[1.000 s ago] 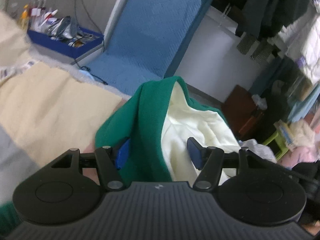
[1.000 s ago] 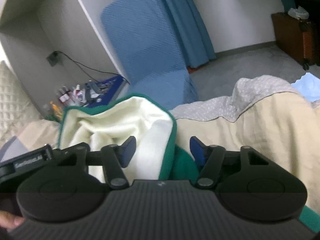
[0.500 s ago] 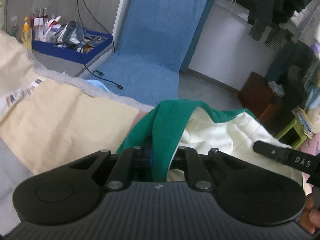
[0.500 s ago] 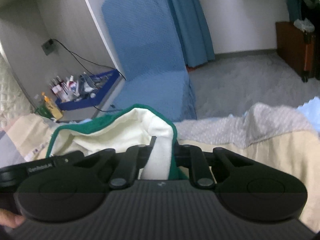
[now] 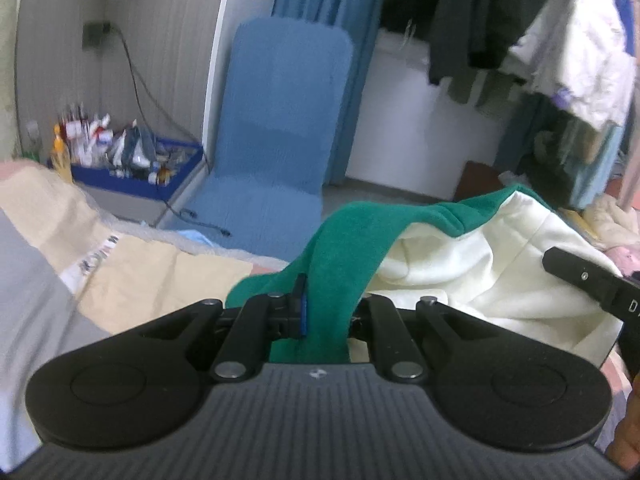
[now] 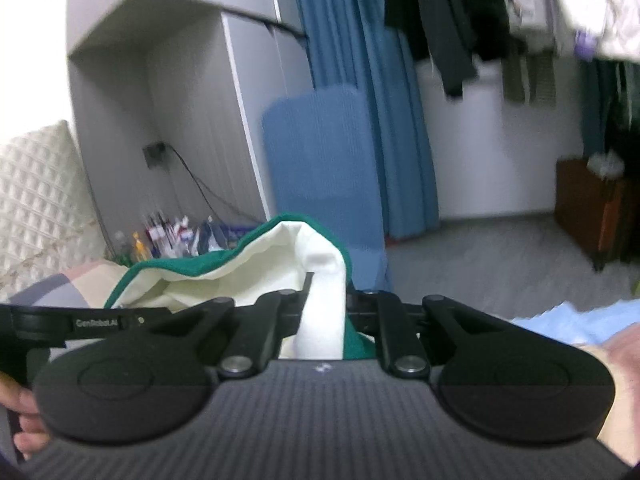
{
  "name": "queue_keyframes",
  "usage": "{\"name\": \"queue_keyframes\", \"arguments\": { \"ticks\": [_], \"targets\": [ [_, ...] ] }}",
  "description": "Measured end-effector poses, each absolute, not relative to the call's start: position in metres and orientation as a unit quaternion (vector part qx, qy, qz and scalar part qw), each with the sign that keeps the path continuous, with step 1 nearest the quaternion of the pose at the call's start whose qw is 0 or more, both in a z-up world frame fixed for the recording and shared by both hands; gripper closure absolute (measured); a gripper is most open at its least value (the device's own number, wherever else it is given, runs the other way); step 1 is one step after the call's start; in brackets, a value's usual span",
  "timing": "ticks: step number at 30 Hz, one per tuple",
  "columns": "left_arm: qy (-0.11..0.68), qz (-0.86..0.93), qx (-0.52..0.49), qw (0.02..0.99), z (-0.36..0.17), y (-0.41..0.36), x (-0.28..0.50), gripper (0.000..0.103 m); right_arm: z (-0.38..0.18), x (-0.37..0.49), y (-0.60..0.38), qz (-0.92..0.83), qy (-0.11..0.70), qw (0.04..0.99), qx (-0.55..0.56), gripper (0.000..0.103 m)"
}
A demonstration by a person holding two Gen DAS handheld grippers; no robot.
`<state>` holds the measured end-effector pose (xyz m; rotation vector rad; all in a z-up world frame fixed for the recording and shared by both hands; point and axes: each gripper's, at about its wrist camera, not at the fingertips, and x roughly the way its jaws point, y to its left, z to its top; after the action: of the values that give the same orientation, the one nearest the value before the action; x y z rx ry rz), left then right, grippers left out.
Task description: Fold large clothes
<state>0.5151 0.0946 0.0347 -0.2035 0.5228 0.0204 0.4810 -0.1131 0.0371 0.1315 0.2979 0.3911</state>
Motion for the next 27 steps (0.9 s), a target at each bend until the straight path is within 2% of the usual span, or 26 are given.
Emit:
{"name": "queue_keyframes", "arguments": {
  "ticks": [5,8,12,17,20,27],
  "targets": [
    [0.231,0.001,-0.084,0.969,0.067,0.065,0.415,0.091,0.061,0.389,-0.135,0.194,0.098,0.975,0.054,0.091],
    [0.243,0.013,-0.066,0.968,0.069,0.048,0.352,0.091,0.067,0.332,-0.146,0.190,0.086,0.977,0.053,0.091],
    [0.269,0.013,-0.034,0.963,0.045,0.026,0.275,0.091,0.056,0.258,-0.148,0.195,0.093,0.976,0.022,0.091],
    [0.299,0.012,-0.064,0.952,0.006,0.013,0.198,0.091,0.021,0.192,-0.149,0.205,0.120,0.971,0.023,0.090],
    [0.310,0.010,-0.111,0.944,-0.021,0.016,0.170,0.090,-0.002,0.167,-0.154,0.200,0.145,0.968,0.034,0.090],
    [0.322,-0.014,-0.149,0.935,-0.068,0.023,0.145,0.090,-0.052,0.147,-0.172,0.196,0.233,0.950,0.067,0.088]
  ]
}}
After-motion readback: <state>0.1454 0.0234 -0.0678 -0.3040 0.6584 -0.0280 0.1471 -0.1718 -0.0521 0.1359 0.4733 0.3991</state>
